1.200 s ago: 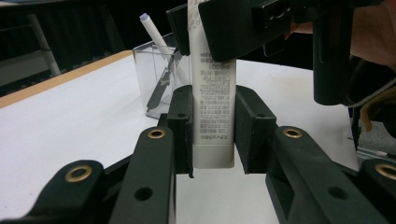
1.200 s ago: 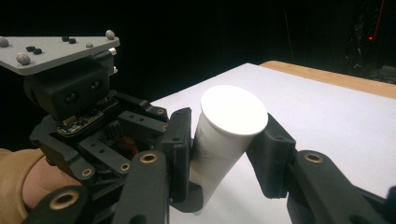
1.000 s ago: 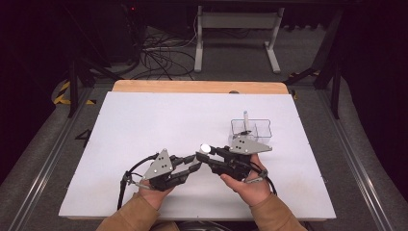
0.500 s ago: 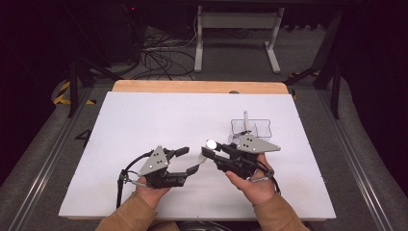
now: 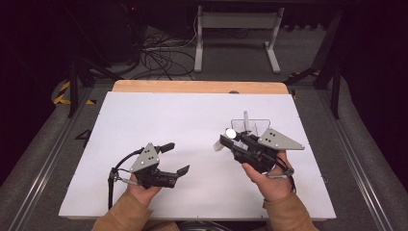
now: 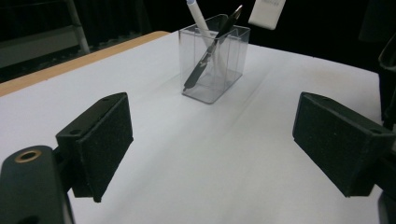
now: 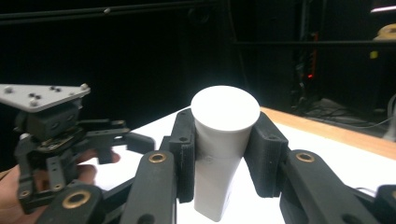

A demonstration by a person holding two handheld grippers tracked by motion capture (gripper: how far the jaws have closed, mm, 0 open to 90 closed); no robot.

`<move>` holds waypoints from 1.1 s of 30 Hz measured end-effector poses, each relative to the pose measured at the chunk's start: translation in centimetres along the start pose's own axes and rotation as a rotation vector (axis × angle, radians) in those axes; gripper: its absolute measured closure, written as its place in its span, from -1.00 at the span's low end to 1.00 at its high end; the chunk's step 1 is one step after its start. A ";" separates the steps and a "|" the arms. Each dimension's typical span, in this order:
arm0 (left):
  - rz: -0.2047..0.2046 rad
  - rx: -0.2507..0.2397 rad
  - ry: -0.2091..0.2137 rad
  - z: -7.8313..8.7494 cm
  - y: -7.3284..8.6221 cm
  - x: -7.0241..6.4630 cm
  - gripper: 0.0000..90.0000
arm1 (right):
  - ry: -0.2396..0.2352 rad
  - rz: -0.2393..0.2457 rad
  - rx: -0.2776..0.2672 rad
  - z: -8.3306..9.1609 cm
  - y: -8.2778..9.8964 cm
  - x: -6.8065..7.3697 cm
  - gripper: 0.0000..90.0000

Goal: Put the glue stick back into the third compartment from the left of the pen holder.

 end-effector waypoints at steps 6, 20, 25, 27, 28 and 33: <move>-0.021 0.013 -0.029 1.2 0.2 0.9 -0.75 | 0.069 0.016 -0.037 1.5 -1.1 -1.4 0.49; 0.004 0.021 -0.114 4.4 1.1 3.8 -0.76 | 0.192 0.019 -0.084 4.5 -2.4 -4.6 0.49; -0.006 0.032 -0.140 5.0 1.4 4.3 -0.76 | 0.236 0.026 -0.095 5.3 -2.6 -5.8 0.49; -0.011 0.035 -0.150 5.2 1.5 4.4 -0.77 | 0.255 0.030 -0.098 5.6 -2.7 -6.2 0.49; -0.006 0.038 -0.150 5.4 1.6 4.4 -0.77 | 0.265 0.033 -0.099 5.7 -2.7 -6.4 0.49; 0.007 0.039 -0.166 6.0 1.9 4.8 -0.78 | 0.303 0.050 -0.076 6.0 -2.3 -7.6 0.49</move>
Point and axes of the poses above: each handheld gripper's, and its own axes: z roughly backward along the jaws, y roughly out of its underside, x roughly to its left, the point moved 8 cm from there along -z, roughly forward along the jaws, and after that the axes turned 3 degrees about -y, right-handed, at the moved point
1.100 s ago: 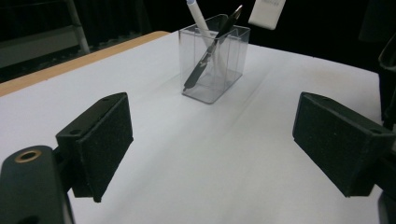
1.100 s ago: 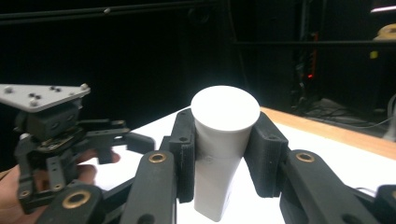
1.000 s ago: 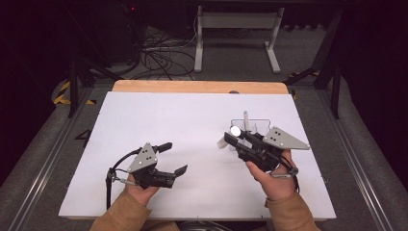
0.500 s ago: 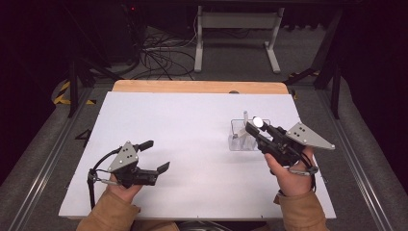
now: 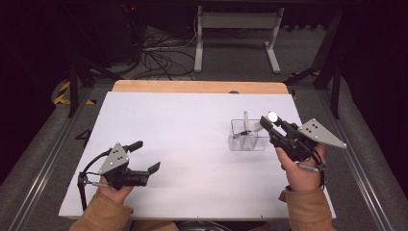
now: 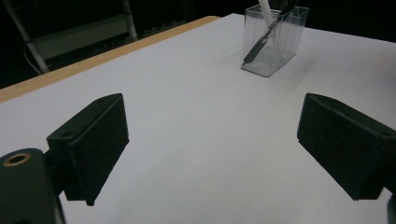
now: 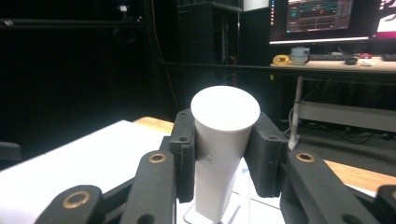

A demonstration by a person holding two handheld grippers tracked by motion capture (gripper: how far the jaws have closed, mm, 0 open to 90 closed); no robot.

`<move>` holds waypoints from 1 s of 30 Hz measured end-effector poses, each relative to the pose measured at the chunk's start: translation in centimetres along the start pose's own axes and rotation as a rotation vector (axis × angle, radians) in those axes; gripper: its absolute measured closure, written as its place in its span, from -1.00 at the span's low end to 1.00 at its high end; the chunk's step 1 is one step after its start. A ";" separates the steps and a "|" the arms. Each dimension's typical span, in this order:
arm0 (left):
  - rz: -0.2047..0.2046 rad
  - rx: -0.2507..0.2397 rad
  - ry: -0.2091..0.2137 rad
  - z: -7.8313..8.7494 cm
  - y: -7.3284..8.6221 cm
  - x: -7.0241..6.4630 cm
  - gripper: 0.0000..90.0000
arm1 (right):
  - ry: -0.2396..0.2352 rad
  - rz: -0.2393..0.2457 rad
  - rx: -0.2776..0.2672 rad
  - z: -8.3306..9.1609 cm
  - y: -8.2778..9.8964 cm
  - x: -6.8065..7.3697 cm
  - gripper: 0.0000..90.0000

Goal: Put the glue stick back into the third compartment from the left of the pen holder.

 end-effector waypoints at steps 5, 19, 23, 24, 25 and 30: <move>0.010 0.001 -0.016 0.5 0.4 0.5 -0.79 | 0.043 0.064 0.022 -0.3 0.4 -0.8 0.49; 0.019 0.011 -0.031 0.9 0.9 0.9 -0.80 | 0.119 0.082 0.054 -1.1 1.9 -3.1 0.48; 0.020 0.013 -0.034 1.0 1.0 1.0 -0.80 | 0.122 0.054 0.036 -1.2 2.3 -3.7 0.48; 0.020 0.014 -0.034 1.0 1.0 1.0 -0.80 | 0.126 0.055 0.036 -1.3 2.5 -4.0 0.48; 0.020 0.015 -0.035 1.0 1.0 1.0 -0.80 | 0.132 0.054 0.040 -1.3 2.6 -4.1 0.48; 0.019 0.013 -0.040 1.1 1.1 1.1 -0.80 | 0.144 0.056 0.057 -1.6 3.3 -4.7 0.48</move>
Point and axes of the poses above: each handheld gripper's, and its own axes: z roughly backward along the jaws, y roughly out of its underside, x roughly to its left, the point moved 8 cm from there along -z, roughly forward along the jaws, and after that the axes turned 3 degrees about -y, right-handed, at the moved point
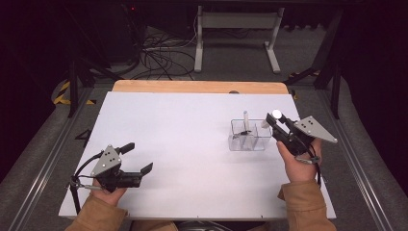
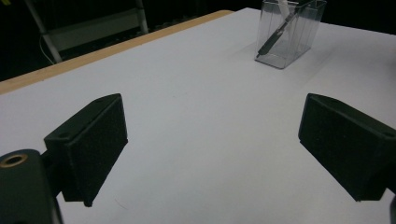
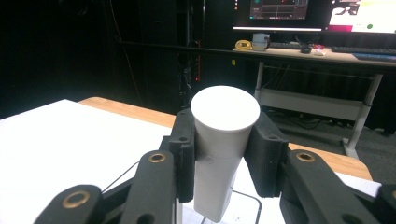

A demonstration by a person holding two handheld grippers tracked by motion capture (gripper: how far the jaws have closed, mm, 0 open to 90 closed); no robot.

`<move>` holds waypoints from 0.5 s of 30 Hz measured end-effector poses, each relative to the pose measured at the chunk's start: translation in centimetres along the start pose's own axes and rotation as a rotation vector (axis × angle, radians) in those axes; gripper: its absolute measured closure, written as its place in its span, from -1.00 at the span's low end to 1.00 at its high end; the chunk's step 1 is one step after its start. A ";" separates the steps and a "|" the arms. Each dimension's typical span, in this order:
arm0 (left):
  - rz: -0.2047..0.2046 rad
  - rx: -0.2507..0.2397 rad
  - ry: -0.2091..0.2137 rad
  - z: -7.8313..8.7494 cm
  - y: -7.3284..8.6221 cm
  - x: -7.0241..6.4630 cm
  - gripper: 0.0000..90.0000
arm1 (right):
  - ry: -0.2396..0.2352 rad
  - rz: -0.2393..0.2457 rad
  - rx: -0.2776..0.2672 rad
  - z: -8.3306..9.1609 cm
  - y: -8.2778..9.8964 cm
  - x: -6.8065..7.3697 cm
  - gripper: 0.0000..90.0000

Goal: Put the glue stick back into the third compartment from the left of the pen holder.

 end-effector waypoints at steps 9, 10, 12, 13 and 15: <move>0.008 -0.004 0.004 0.1 0.1 0.0 -0.82 | 0.003 -0.006 0.025 -0.4 0.6 -0.2 0.48; 0.010 -0.008 0.006 0.1 0.1 0.0 -0.83 | 0.003 -0.007 0.031 -0.5 0.8 -0.2 0.48; 0.021 -0.011 0.007 0.1 0.0 0.1 -0.84 | 0.002 -0.004 0.039 -0.7 1.0 -0.2 0.48; 0.024 -0.011 0.005 0.1 0.0 0.1 -0.84 | 0.004 -0.003 0.045 -0.8 1.2 -0.2 0.48; 0.030 -0.017 0.006 0.1 -0.2 -0.1 -0.84 | 0.004 -0.002 0.056 -1.1 1.6 -0.2 0.48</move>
Point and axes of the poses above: each handheld gripper's, and its own axes: z roughly backward along the jaws, y roughly out of its underside, x roughly to its left, the point moved 8 cm from there along -z, roughly forward along the jaws, and after that the axes turned 3 degrees about -y, right-handed, at the moved point
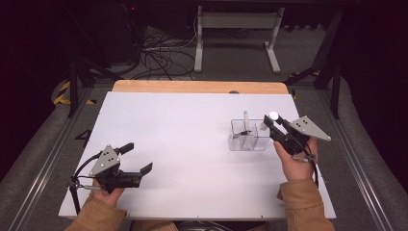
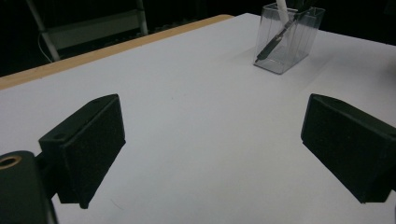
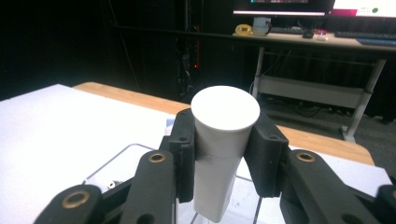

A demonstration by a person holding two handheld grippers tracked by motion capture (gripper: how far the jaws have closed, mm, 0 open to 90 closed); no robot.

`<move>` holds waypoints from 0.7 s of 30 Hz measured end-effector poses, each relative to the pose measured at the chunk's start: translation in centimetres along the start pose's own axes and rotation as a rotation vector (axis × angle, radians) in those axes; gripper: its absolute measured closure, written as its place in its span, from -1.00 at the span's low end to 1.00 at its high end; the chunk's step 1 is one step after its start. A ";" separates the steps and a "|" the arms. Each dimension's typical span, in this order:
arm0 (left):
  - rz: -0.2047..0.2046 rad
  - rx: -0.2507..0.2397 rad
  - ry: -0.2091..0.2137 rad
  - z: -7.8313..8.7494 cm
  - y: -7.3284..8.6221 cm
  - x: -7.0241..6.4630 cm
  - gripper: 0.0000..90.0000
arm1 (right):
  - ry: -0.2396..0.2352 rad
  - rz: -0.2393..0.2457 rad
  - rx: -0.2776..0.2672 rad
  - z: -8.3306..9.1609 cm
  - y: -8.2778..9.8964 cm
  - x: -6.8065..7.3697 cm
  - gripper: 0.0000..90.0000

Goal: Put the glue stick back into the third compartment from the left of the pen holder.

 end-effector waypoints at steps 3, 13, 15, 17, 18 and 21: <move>-0.013 -0.003 -0.010 0.0 -0.1 -0.1 -0.85 | 0.002 0.000 0.016 -0.3 0.5 -0.1 0.48; -0.014 -0.006 -0.023 0.1 -0.1 0.1 -0.85 | 0.006 0.004 0.058 -1.1 1.8 -0.3 0.48; -0.019 -0.009 -0.024 0.1 -0.1 0.1 -0.86 | 0.009 0.008 0.067 -1.2 2.0 -0.3 0.48; -0.021 -0.008 -0.026 0.2 -0.1 0.1 -0.86 | 0.010 0.008 0.074 -1.4 2.2 -0.3 0.48; -0.020 -0.010 -0.027 0.2 -0.1 0.2 -0.86 | 0.010 0.011 0.079 -1.4 2.3 -0.3 0.48; -0.022 -0.012 -0.031 0.2 -0.1 0.2 -0.86 | 0.012 0.011 0.088 -1.5 2.5 -0.4 0.48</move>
Point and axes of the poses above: each handheld gripper's, and its own axes: z roughly backward along the jaws, y roughly out of its underside, x roughly to its left, the point moved 8 cm from there along -z, roughly forward along the jaws, and after that the axes turned 3 degrees about -y, right-handed, at the moved point
